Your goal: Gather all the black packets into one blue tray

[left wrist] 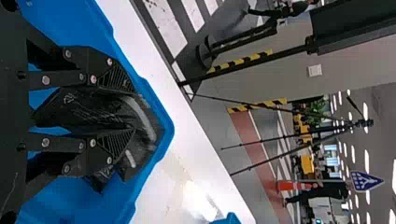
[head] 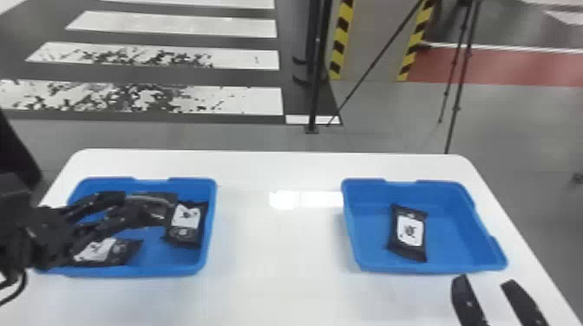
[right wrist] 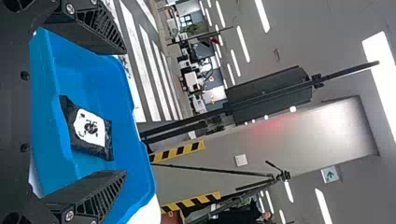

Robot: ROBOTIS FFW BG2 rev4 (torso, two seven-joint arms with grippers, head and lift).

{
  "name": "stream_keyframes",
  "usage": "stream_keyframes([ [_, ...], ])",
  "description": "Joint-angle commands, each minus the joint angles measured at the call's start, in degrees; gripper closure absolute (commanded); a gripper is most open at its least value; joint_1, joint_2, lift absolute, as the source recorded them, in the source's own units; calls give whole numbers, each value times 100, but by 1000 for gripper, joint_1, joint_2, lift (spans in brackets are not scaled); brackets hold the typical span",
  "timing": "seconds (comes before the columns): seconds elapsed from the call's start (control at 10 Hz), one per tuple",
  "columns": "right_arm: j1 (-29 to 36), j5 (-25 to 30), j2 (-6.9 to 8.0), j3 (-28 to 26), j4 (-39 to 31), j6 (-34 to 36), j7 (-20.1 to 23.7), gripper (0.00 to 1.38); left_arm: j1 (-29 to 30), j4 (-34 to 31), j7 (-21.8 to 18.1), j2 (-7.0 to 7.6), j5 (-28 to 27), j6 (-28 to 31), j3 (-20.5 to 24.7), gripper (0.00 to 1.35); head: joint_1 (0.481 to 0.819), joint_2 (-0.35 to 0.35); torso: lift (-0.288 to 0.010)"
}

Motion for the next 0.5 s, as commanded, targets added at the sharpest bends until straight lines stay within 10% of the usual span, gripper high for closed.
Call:
stream_keyframes([
  [0.0,-62,-116,14,67,-37,15,0,105,1,-1,38,14,-80,-125,259,99,695,-33,-110],
  [0.4,-174,592,14,44,-923,1027,0,105,719,-226,47,-56,1051,-941,328,154,695,29,-110],
])
